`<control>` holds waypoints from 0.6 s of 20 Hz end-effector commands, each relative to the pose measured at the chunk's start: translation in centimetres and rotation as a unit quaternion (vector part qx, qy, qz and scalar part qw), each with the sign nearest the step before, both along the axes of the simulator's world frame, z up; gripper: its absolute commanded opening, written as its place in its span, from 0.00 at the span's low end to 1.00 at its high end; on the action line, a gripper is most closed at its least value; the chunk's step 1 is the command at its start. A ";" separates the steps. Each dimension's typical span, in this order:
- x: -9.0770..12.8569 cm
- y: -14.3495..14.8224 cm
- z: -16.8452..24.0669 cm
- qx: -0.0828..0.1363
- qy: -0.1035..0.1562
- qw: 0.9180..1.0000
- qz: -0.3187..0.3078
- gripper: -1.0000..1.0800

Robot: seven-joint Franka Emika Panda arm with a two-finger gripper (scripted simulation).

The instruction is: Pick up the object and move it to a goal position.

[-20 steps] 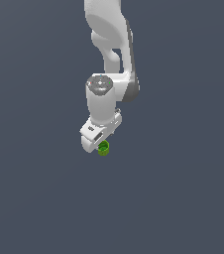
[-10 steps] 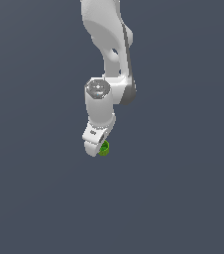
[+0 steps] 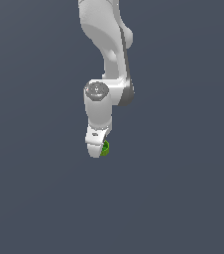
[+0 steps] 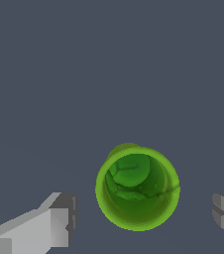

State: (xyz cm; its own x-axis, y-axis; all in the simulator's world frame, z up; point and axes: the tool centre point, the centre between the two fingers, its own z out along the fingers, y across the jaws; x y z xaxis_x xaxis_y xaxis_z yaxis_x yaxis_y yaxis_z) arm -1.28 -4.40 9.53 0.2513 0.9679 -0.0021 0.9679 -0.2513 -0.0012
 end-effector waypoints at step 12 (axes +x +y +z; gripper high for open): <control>-0.1 -0.1 -0.9 0.001 -0.001 1.000 0.024 0.96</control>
State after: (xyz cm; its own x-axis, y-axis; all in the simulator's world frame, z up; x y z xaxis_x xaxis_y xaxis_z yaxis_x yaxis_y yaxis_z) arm -1.31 -4.48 8.99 0.2040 0.9790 -0.0002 0.9790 -0.2040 0.0007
